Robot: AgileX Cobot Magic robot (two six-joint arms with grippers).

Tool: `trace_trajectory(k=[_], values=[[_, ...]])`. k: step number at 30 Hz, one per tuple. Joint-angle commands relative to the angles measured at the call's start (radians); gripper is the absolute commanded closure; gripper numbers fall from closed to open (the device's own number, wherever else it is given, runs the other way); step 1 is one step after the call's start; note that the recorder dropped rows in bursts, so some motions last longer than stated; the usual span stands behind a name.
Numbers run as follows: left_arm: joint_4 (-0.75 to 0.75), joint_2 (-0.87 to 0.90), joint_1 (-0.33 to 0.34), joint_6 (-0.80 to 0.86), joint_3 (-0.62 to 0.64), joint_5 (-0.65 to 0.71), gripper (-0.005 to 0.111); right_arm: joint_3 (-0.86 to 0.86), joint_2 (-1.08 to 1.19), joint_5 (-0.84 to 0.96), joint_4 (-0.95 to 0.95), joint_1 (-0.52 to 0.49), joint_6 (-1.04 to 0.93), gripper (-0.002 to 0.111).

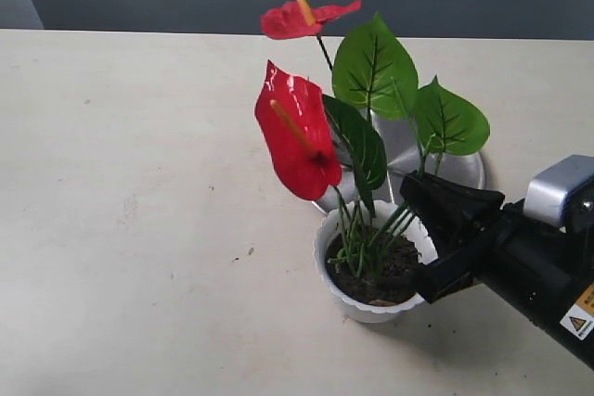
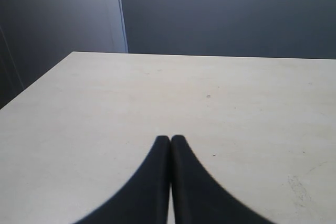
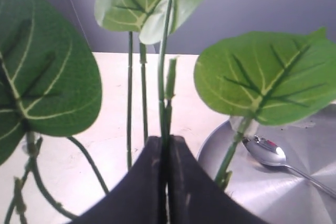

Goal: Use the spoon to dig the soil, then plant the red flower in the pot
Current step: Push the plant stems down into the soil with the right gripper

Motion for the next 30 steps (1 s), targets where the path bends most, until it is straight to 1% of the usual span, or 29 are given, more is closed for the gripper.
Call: trace_trajectory(k=[1, 10, 15, 22, 30], values=[[0.000, -0.002, 0.001, -0.002, 0.004, -0.004, 0.106, 0.020, 0.014, 0.217, -0.001, -0.003, -0.033, 0.109], [0.000, -0.002, 0.001, -0.002, 0.004, -0.004, 0.106, 0.020, 0.014, 0.271, 0.008, -0.003, -0.053, 0.109], [0.000, -0.002, 0.001, -0.002, 0.004, -0.004, 0.106, 0.020, 0.014, 0.301, 0.074, -0.003, -0.111, 0.109], [0.000, -0.002, 0.001, -0.002, 0.004, -0.004, 0.106, 0.020, 0.014, 0.369, 0.034, -0.003, -0.092, 0.109], [0.000, -0.002, 0.001, -0.002, 0.004, -0.004, 0.106, 0.020, 0.014, 0.383, 0.029, -0.003, -0.075, 0.109]])
